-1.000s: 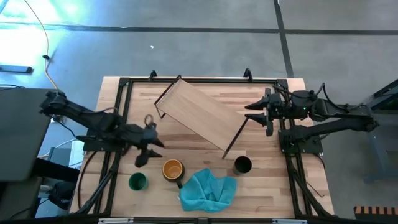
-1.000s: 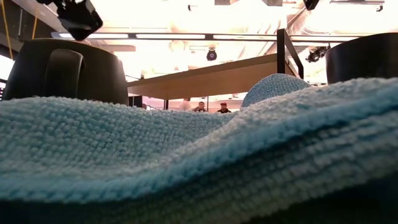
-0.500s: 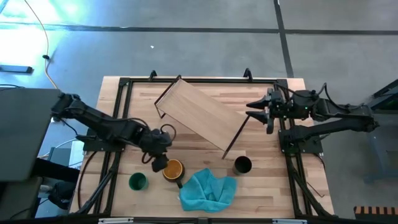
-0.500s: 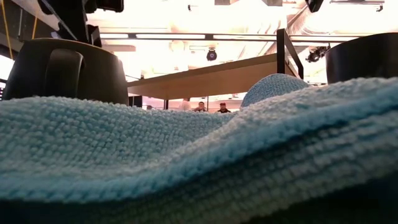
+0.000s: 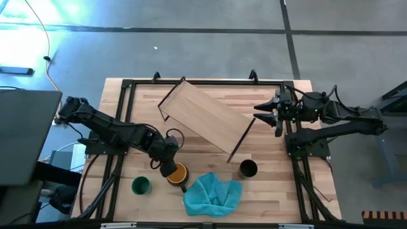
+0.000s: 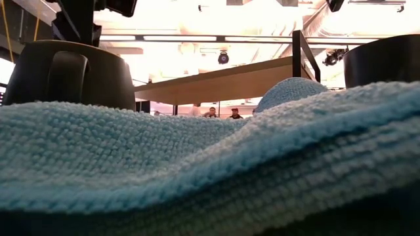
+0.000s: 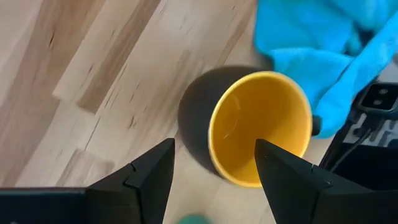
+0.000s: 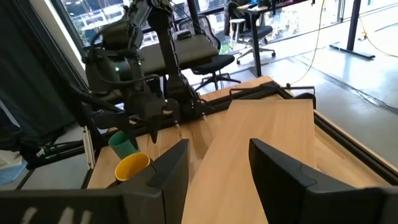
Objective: Stack small to large cups/mugs on shelf
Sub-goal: Put the black mug on the shelf
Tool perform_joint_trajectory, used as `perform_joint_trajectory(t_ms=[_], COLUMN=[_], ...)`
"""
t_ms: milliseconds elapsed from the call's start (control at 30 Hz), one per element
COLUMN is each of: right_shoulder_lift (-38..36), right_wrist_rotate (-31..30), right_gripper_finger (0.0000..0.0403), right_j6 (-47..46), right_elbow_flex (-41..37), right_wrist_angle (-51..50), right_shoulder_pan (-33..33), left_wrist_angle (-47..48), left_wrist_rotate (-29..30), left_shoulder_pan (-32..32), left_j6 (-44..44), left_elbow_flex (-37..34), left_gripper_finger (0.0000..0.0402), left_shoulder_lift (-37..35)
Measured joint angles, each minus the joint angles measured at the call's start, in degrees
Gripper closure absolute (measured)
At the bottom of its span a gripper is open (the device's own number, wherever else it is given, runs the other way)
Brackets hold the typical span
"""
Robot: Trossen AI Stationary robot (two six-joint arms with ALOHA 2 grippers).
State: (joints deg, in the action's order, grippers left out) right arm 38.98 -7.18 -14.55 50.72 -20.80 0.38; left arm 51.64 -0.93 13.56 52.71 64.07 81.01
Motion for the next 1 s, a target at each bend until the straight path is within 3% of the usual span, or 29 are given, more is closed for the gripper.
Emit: perform_joint_trajectory(t_ms=[567,1000], right_shoulder_lift=[-0.92,-0.84], right_wrist_rotate=[0.00,0.04], right_gripper_finger=[0.0245,0.0245], right_j6=[0.00,0.00], right_elbow_flex=[0.00,0.00], right_wrist_angle=[-0.94,-1.42], right_shoulder_pan=[0.00,0.00], left_wrist_angle=[-0.83,-1.58], left_wrist_rotate=[-2.10,-2.25], left_shoulder_pan=[0.07,0.04], left_j6=[1.73,-1.86], left_elbow_flex=[1.21,1.19], left_gripper_finger=[0.0190,0.0190], left_shoulder_lift=[4.62,7.40])
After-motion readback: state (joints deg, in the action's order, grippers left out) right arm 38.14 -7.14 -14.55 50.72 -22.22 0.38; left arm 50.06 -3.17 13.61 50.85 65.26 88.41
